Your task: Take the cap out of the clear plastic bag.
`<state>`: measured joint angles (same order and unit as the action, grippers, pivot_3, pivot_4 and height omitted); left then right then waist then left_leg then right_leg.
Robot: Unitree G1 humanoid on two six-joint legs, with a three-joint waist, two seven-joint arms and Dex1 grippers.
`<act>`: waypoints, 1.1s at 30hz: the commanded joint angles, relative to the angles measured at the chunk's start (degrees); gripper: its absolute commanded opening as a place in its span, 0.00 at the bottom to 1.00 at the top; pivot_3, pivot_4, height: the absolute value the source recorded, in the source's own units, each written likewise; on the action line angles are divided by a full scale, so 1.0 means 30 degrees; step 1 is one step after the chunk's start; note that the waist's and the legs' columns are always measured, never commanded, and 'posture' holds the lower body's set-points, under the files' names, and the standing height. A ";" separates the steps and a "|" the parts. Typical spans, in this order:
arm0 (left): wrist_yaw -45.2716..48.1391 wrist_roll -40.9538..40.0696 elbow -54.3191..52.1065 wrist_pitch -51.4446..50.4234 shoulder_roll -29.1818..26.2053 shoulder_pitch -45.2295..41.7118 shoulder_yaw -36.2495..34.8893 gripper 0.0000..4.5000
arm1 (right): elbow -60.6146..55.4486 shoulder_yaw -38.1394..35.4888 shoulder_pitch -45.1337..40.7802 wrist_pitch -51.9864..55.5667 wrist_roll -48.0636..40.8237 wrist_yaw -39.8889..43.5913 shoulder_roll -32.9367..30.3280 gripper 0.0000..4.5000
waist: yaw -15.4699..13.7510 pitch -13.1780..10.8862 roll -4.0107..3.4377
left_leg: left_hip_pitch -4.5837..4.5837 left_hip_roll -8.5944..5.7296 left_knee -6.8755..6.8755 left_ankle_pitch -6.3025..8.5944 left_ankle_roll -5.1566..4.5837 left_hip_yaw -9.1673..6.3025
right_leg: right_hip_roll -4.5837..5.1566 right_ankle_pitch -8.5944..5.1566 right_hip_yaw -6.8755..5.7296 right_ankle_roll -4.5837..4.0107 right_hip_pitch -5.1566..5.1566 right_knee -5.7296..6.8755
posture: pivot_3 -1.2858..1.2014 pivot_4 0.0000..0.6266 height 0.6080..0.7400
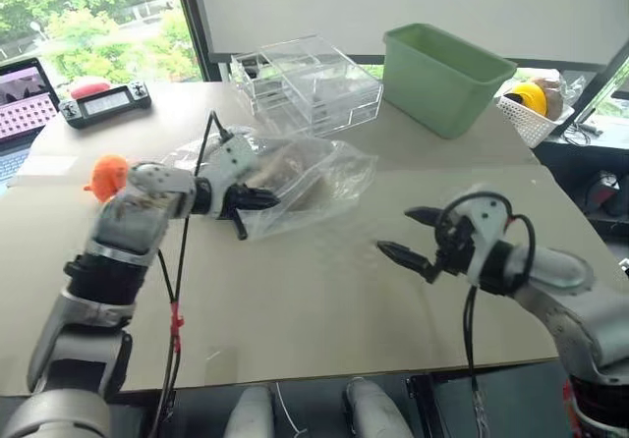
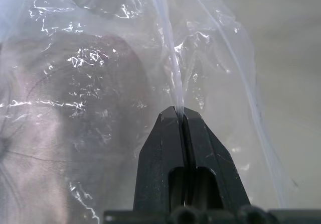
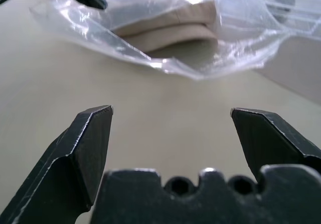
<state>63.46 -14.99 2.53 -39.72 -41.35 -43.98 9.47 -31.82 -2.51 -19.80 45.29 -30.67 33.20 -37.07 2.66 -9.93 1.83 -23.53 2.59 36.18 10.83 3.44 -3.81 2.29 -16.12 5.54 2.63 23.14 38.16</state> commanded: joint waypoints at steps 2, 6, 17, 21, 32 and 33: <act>-0.0172 -0.0515 0.0491 0.0061 0.0141 -0.0504 -0.0893 0.01 | 0.1743 0.1968 -0.3409 -0.1653 0.1324 -0.0740 0.2248 1.00 | -0.0020 0.0000 -0.0001 | -0.0007 0.0003 0.0009 0.0000 0.0000 -0.0003 | -0.0001 0.0001 -0.0005 -0.0001 0.0007 0.0011 | 0.52 0.24 0.96; -0.0941 -0.0570 0.0729 0.0055 0.0831 -0.0949 -0.1154 0.01 | 0.3567 0.4503 -0.5106 -0.2891 0.2873 -0.0719 0.4519 1.00 | -0.0011 0.0000 -0.0001 | -0.0005 0.0003 0.0000 0.0000 0.0000 -0.0003 | -0.0002 0.0025 -0.0006 -0.0044 0.0014 0.0021 | 0.52 0.24 0.96; 0.0680 -0.5117 -0.1601 -0.2834 0.0623 -0.1543 -0.3549 0.01 | 1.1711 0.6351 -0.6089 -0.9492 0.6697 -0.0220 0.7319 1.00 | 0.0089 -0.0001 0.0000 | -0.0067 -0.0003 0.0036 -0.0001 0.0002 -0.0050 | -0.0001 0.0087 -0.0038 -0.0147 0.0041 0.0050 | 0.52 0.24 0.96; 0.1171 -0.4859 -0.1612 -0.2347 -0.0773 -0.0641 -0.3379 0.01 | 1.1257 0.5606 -0.5874 -0.9530 0.6196 0.0936 0.6681 1.00 | 0.0390 -0.0005 -0.0006 | -0.0062 0.0000 0.0000 -0.0002 0.0004 -0.0056 | -0.0003 0.0087 -0.0039 -0.0148 0.0050 0.0054 | 0.52 0.24 0.96; 0.0595 -0.4596 -0.1930 -0.1957 -0.1751 0.1028 -0.3433 0.01 | 0.2591 0.3171 -0.3690 -0.2604 -0.0065 0.5738 0.1278 1.00 | 0.0345 -0.0009 -0.0008 | -0.0062 0.0000 0.0021 -0.0001 0.0002 -0.0067 | -0.0005 0.0082 -0.0044 -0.0140 0.0030 0.0040 | 0.52 0.24 0.96; 0.0628 -0.4740 -0.2130 -0.2075 -0.1767 0.1145 -0.3474 0.01 | 0.2814 0.2789 -0.4085 -0.2256 -0.0229 0.5080 0.1636 1.00 | 0.0460 -0.0010 -0.0006 | -0.0057 0.0001 0.0021 -0.0001 0.0002 -0.0065 | -0.0007 0.0078 -0.0040 -0.0132 0.0030 0.0041 | 0.52 0.24 0.96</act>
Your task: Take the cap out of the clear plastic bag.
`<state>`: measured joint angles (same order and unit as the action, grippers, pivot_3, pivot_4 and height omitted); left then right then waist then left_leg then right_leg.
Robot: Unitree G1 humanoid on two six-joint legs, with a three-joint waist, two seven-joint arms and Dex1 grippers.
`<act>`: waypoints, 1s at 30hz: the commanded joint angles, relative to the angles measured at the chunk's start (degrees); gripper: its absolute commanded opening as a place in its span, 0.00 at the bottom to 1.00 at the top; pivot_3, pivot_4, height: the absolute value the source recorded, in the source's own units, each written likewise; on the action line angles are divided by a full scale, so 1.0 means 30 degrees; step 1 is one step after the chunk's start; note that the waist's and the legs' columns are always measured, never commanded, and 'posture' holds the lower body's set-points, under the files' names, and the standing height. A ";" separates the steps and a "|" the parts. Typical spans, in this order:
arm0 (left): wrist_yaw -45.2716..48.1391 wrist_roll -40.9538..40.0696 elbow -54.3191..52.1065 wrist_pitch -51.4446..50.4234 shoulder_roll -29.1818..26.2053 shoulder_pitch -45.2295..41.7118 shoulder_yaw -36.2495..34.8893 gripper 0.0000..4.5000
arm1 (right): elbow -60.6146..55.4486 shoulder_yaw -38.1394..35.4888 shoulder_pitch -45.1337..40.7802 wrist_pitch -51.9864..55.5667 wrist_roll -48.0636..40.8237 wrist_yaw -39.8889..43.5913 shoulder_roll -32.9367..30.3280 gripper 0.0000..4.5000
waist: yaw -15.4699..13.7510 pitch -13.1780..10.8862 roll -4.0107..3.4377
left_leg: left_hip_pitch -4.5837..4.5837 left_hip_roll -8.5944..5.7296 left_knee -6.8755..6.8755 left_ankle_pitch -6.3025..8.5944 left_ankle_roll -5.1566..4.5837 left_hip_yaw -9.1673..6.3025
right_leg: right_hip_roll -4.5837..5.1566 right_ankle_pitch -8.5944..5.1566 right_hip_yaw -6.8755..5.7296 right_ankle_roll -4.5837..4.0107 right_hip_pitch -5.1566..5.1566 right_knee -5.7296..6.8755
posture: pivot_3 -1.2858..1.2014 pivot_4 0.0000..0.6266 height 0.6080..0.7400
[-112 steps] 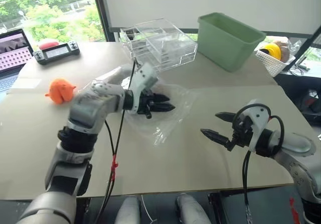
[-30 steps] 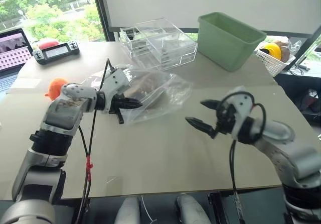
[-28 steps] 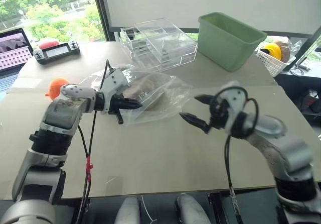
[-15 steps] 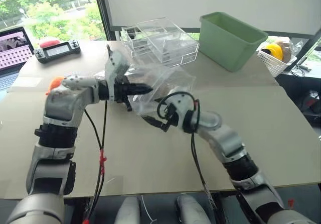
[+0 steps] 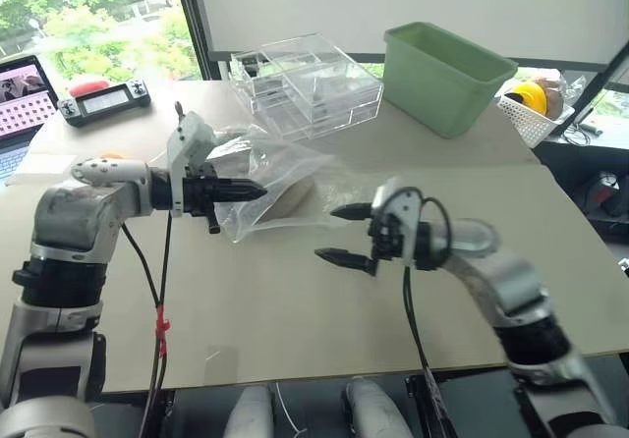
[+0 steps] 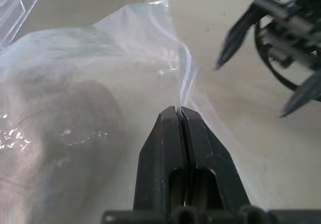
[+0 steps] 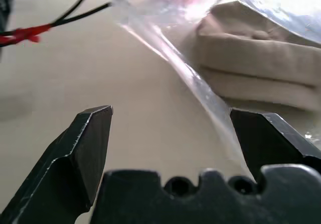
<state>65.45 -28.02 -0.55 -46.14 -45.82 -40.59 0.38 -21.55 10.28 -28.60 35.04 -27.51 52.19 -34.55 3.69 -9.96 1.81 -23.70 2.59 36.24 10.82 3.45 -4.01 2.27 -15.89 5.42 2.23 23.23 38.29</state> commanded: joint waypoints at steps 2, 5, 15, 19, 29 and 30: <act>-0.0064 -0.0655 -0.1387 -0.0137 -0.0270 0.0156 -0.0566 0.01 | 0.0104 -0.1619 -0.1901 0.1344 -0.0761 -0.2437 0.1520 1.00 | 0.0171 -0.0004 0.0006 | 0.0021 0.0007 0.0000 0.0000 0.0000 0.0002 | -0.0014 -0.0011 0.0012 0.0020 0.0001 0.0017 | 0.52 0.24 0.96; -0.0024 -0.1700 -0.1749 -0.0656 -0.0121 0.0162 -0.1227 0.01 | 0.1419 -0.1106 -0.2314 0.0938 0.0225 -0.3730 0.2748 1.00 | 0.0078 -0.0004 0.0006 | 0.0064 0.0008 -0.0005 -0.0002 0.0001 0.0003 | -0.0020 -0.0028 0.0013 0.0046 -0.0007 0.0060 | 0.52 0.24 0.96; 0.0229 -0.4578 -0.2795 -0.2393 -0.1036 0.0845 -0.3454 0.01 | 0.3651 -0.0103 -0.2500 -0.0204 0.2229 -0.5502 0.5422 1.00 | 0.0134 -0.0006 0.0003 | -0.0017 0.0006 -0.0016 -0.0001 0.0002 0.0001 | -0.0013 0.0005 0.0008 -0.0012 0.0044 0.0041 | 0.52 0.24 0.96; -0.0568 -0.5336 -0.2840 -0.2952 -0.1049 0.1375 -0.4385 0.01 | 0.4180 0.0246 -0.2673 -0.0626 0.2811 -0.5628 0.5967 1.00 | 0.0098 -0.0009 -0.0001 | -0.0001 0.0009 -0.0024 -0.0001 0.0002 0.0005 | -0.0014 0.0004 0.0010 -0.0013 0.0046 0.0047 | 0.52 0.24 0.96; -0.1880 -0.6465 -0.1938 -0.3519 -0.1278 0.2597 -0.6501 0.01 | 0.5631 0.2885 -0.2941 -0.2210 0.5033 -0.5803 0.8157 1.00 | 0.0109 -0.0010 -0.0002 | 0.0022 0.0011 -0.0057 -0.0001 0.0003 0.0006 | -0.0014 0.0003 0.0012 -0.0016 0.0047 0.0045 | 0.52 0.24 0.96; -0.1930 -0.6581 -0.1869 -0.3561 -0.1297 0.2642 -0.6629 0.01 | 0.5934 0.3201 -0.2992 -0.2508 0.5372 -0.5827 0.8314 1.00 | 0.0104 -0.0010 -0.0001 | 0.0022 0.0012 -0.0055 -0.0002 0.0003 0.0005 | -0.0014 0.0003 0.0008 -0.0017 0.0047 0.0045 | 0.52 0.24 0.96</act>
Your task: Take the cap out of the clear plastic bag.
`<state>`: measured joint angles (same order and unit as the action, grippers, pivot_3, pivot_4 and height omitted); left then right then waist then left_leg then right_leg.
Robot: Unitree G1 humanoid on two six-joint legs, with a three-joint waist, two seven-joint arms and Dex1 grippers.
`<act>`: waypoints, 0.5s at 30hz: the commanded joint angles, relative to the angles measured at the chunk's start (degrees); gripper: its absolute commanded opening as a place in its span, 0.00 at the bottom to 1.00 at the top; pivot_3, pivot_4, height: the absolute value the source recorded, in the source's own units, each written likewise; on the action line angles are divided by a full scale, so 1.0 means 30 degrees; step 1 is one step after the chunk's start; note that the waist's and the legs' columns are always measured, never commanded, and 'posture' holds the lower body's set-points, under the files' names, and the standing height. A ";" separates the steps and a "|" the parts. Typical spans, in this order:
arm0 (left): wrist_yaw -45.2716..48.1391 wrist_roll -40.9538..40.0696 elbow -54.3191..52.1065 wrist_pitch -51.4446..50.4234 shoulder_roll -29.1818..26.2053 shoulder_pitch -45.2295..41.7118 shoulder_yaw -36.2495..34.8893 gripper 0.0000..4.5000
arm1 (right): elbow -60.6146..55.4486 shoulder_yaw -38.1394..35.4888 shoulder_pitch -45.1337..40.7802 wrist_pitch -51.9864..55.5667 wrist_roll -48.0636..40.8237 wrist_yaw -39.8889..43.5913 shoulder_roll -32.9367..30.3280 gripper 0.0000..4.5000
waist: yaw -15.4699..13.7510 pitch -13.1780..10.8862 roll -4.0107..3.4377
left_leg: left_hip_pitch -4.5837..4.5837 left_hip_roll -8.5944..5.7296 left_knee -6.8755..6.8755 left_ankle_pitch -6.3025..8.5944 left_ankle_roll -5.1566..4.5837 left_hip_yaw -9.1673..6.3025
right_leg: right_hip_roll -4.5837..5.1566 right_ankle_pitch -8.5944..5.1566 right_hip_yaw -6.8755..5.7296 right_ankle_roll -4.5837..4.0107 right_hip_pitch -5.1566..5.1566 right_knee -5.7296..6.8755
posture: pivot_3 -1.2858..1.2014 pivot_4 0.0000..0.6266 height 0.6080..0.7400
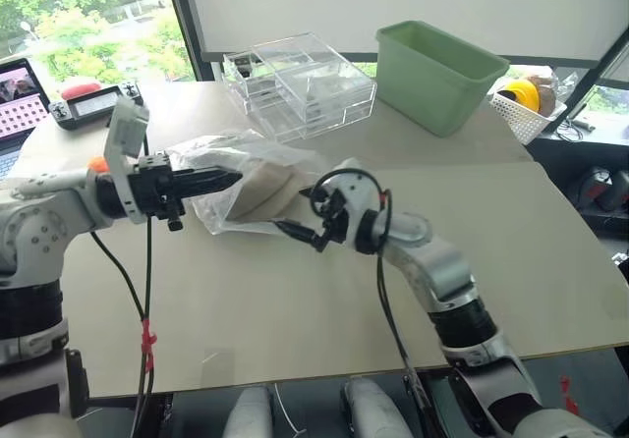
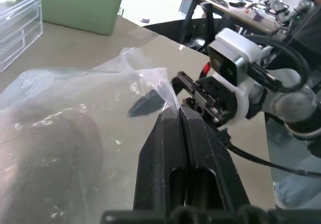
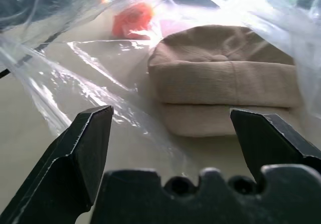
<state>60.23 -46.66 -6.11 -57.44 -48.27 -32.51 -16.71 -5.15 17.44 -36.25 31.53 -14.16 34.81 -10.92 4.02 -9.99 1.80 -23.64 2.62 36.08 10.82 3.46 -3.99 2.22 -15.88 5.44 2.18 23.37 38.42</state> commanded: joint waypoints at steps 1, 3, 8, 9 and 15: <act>-0.0182 -0.0541 -0.0053 0.0132 -0.0507 0.0042 -0.1039 0.01 | 0.1086 0.1220 -0.0649 -0.1933 0.1512 -0.0152 0.0652 1.00 | -0.0005 0.0000 0.0001 | -0.0001 0.0000 0.0003 -0.0001 0.0002 0.0000 | 0.0000 0.0000 0.0000 0.0000 0.0000 -0.0001 | 0.52 0.24 0.96; -0.0187 -0.0820 -0.0187 0.0019 -0.0518 0.0175 -0.1119 0.01 | 0.2474 0.1530 -0.1208 -0.3059 0.2436 -0.0683 0.1184 1.00 | -0.0003 0.0000 0.0001 | -0.0001 0.0000 0.0005 -0.0004 0.0007 0.0001 | 0.0000 0.0000 0.0001 -0.0001 0.0000 -0.0001 | 0.52 0.24 0.96; -0.0331 -0.1405 -0.0575 -0.0146 -0.0386 0.0438 -0.1037 0.01 | 0.8038 0.2081 -0.3612 -0.7443 0.5760 -0.3223 0.2208 1.00 | 0.0010 -0.0001 0.0002 | 0.0010 0.0000 -0.0003 -0.0007 0.0015 0.0001 | 0.0000 0.0001 0.0001 -0.0003 0.0000 0.0000 | 0.52 0.24 0.96; -0.0355 -0.1553 -0.0632 -0.0161 -0.0371 0.0472 -0.1030 0.01 | 0.9327 0.2188 -0.4212 -0.8473 0.6558 -0.4116 0.2329 1.00 | 0.0014 -0.0001 0.0003 | 0.0008 0.0000 -0.0010 -0.0007 0.0015 0.0001 | 0.0000 0.0002 0.0001 -0.0003 0.0001 -0.0004 | 0.52 0.24 0.96; -0.0621 -0.1904 -0.0607 -0.0128 -0.0286 0.0408 -0.0883 0.01 | 1.3803 0.2854 -0.5897 -1.2806 0.9185 -0.5973 0.2910 1.00 | 0.0027 -0.0003 0.0007 | 0.0000 0.0000 -0.0033 -0.0008 0.0018 0.0000 | 0.0003 0.0007 0.0003 -0.0013 0.0012 -0.0016 | 0.52 0.24 0.96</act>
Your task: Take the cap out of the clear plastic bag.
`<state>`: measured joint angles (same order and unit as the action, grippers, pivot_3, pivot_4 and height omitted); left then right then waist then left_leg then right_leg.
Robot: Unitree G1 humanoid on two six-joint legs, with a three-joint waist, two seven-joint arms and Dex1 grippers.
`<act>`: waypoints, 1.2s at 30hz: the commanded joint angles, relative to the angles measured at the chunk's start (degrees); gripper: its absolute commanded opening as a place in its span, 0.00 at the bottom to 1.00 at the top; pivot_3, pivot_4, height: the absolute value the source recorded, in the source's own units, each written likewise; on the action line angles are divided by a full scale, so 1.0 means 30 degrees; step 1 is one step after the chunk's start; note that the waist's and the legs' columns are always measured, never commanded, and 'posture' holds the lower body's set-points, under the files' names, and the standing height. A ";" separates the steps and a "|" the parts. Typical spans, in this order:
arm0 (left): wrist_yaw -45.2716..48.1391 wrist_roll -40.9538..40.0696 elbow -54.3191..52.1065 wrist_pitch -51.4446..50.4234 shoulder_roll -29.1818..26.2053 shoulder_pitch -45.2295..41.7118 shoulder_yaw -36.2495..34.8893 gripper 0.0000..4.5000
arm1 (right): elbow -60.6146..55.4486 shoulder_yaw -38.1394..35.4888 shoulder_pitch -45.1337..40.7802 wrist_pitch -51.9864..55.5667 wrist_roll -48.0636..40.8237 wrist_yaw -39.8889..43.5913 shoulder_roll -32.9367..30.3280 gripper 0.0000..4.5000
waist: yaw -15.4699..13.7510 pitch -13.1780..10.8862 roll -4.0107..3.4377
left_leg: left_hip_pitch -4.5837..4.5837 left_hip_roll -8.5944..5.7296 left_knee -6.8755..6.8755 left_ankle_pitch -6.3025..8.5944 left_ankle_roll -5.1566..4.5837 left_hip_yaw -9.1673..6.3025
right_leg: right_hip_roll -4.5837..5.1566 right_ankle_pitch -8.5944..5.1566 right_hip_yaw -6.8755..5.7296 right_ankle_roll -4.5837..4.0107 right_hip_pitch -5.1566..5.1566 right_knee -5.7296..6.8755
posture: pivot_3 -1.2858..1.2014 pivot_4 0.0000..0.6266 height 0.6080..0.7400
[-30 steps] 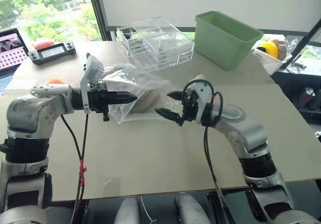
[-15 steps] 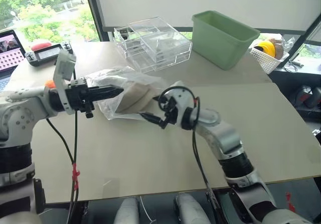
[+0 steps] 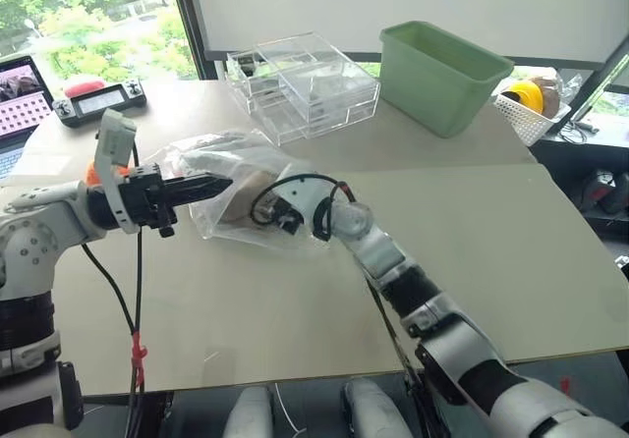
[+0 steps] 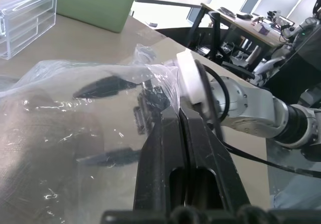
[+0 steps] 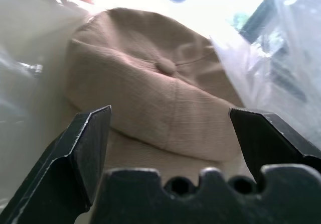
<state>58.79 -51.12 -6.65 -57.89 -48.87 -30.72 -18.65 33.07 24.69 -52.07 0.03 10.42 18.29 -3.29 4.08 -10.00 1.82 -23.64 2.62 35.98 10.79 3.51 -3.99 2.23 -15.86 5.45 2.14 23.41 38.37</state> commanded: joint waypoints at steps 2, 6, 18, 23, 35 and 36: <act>-0.0224 -0.0437 -0.0292 0.0081 -0.0039 -0.0355 -0.0117 0.01 | 0.1987 0.0909 -0.0715 -0.3258 0.1599 -0.0263 0.0606 1.00 | 0.0028 0.0000 0.0000 | 0.0002 0.0001 0.0000 0.0000 0.0000 -0.0001 | -0.0001 0.0000 0.0000 -0.0001 0.0000 0.0004 | 0.52 0.24 0.96; -0.0373 -0.0410 0.0034 0.0247 0.0127 -0.0808 0.0229 0.01 | 0.2452 0.1699 -0.0152 -0.4368 0.2102 0.1255 0.0710 1.00 | 0.0089 0.0000 -0.0001 | 0.0013 0.0001 0.0000 0.0000 0.0000 0.0000 | -0.0002 0.0001 0.0002 -0.0001 0.0000 0.0018 | 0.52 0.24 0.96; 0.0030 -0.0534 0.0329 0.0158 0.0171 -0.1431 0.0887 0.01 | 0.8284 0.1641 -0.3170 -0.2662 0.5473 -0.4732 0.2496 1.00 | 0.0162 -0.0001 0.0002 | 0.0052 0.0002 -0.0017 -0.0010 0.0016 -0.0002 | -0.0005 0.0002 0.0004 -0.0010 -0.0004 0.0048 | 0.52 0.24 0.96; 0.0050 -0.0474 0.0461 0.0215 0.0124 -0.1581 0.1072 0.01 | 1.0394 0.1678 -0.3906 -0.3152 0.5686 -0.5391 0.3327 1.00 | 0.0326 -0.0001 0.0003 | 0.0047 -0.0001 -0.0035 -0.0009 0.0016 -0.0006 | -0.0002 -0.0002 0.0001 -0.0021 -0.0003 0.0041 | 0.52 0.24 0.96; 0.0258 -0.0242 0.0589 0.0438 0.0021 -0.1540 0.1283 0.00 | 1.1056 0.1464 -0.3733 -0.3954 0.5634 -0.5273 0.3400 0.31 | 0.0509 -0.0001 0.0003 | 0.0096 -0.0003 -0.0035 -0.0009 0.0016 -0.0012 | 0.0002 -0.0003 -0.0003 -0.0020 -0.0044 0.0045 | 0.52 0.24 0.96; 0.0276 -0.0201 0.0630 0.0465 0.0020 -0.1578 0.1321 0.00 | 1.1043 0.1440 -0.3723 -0.3991 0.5654 -0.5308 0.3394 0.26 | 0.0511 -0.0001 0.0003 | 0.0099 -0.0003 -0.0035 -0.0009 0.0016 -0.0013 | 0.0001 -0.0003 -0.0002 -0.0020 -0.0046 0.0048 | 0.52 0.24 0.96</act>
<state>58.65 -51.66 -4.12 -57.67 -48.00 -33.86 -14.42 65.65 29.70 -63.30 -11.71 27.59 1.91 6.34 5.61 -10.00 1.83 -23.32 2.62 35.88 10.77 3.56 -4.03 2.24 -15.87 5.45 2.08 23.25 38.52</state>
